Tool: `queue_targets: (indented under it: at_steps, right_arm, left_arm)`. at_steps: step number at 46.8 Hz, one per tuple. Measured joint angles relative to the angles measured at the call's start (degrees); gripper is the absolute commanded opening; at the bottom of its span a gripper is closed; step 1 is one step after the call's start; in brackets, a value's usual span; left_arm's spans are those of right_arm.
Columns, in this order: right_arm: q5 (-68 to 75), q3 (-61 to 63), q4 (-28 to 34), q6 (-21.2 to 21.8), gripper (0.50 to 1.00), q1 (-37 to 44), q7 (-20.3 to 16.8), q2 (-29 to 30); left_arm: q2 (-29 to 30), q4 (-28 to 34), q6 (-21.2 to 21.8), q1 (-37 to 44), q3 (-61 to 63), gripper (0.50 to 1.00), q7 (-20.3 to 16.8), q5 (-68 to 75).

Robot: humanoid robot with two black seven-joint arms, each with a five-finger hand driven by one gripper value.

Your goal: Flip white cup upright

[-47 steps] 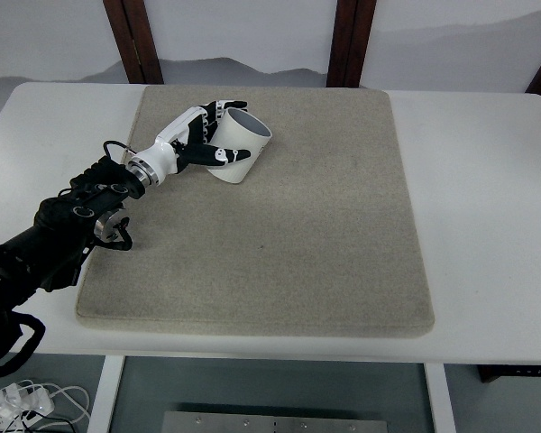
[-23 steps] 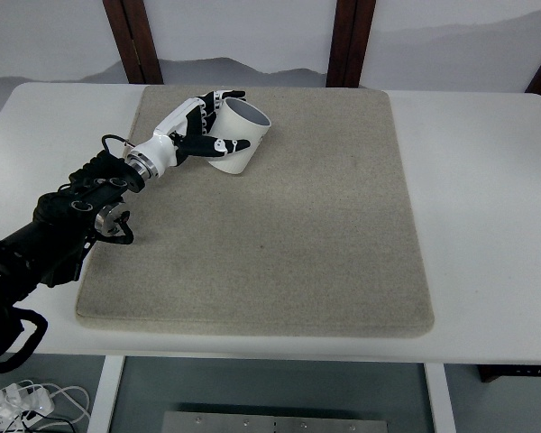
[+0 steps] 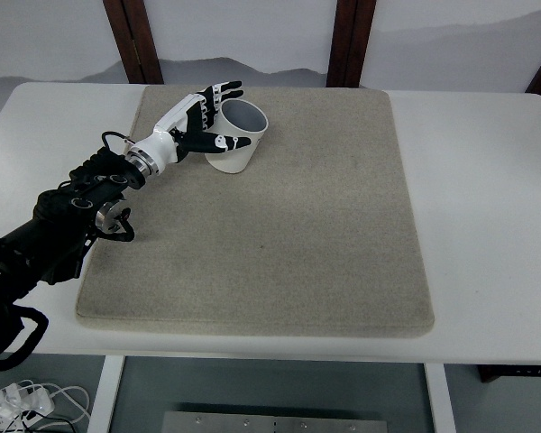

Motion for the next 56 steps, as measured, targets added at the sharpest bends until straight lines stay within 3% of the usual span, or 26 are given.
queue_targets:
  at_steps: [38,56]
  right_arm:
    - [0.0,-0.04,0.0,0.0,0.952,0.01,-0.01,0.0]
    - [0.0,-0.02,0.0,0.0,0.952,0.0,-0.03,0.0]
  left_arm:
    - [7.52,-0.76,-6.05,-2.96,-2.81,0.992,0.0,-0.04]
    - [10.3,-0.65,-6.72,-4.81,-3.66,0.994,0.0,-0.67]
